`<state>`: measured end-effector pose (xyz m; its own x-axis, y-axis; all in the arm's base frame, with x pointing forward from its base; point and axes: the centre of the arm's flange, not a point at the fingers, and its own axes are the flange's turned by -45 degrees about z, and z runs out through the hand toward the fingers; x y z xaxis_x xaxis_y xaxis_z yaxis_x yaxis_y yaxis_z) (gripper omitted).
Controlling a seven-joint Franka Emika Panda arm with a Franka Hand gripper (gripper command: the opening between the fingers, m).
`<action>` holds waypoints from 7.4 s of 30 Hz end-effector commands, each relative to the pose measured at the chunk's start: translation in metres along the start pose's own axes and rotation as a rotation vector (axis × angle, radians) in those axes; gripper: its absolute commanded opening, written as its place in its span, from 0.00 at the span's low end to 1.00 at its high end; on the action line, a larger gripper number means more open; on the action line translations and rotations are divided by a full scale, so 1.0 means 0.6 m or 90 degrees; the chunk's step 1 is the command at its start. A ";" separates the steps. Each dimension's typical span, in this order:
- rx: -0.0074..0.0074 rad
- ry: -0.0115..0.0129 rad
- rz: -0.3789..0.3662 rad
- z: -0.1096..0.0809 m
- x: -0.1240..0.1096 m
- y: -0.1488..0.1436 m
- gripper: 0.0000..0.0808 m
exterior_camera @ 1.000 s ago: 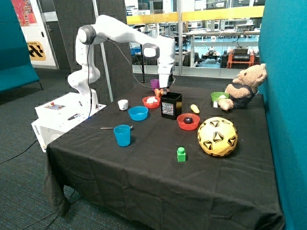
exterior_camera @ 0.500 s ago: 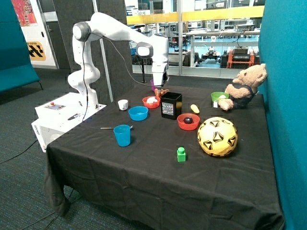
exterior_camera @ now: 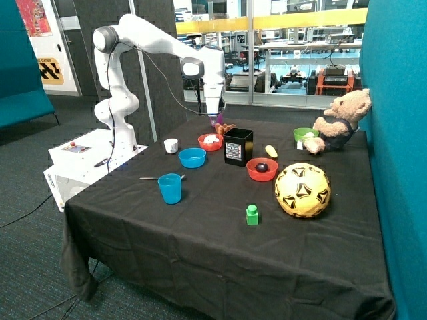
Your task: Throw away the rubbish paper
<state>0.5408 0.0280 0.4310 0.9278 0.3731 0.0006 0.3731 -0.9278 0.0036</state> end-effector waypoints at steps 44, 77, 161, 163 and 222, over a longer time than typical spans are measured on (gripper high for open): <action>0.0023 -0.0003 -0.025 0.158 -0.062 -0.102 0.94; 0.0023 -0.0003 -0.026 0.182 -0.057 -0.121 0.54; 0.0023 -0.0003 -0.052 0.207 -0.032 -0.116 0.00; 0.0023 -0.0003 -0.051 0.206 -0.033 -0.116 0.00; 0.0023 -0.0004 0.033 -0.077 0.049 -0.045 0.00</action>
<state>0.5284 0.0674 0.4491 0.9302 0.3670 0.0076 0.3670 -0.9302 0.0024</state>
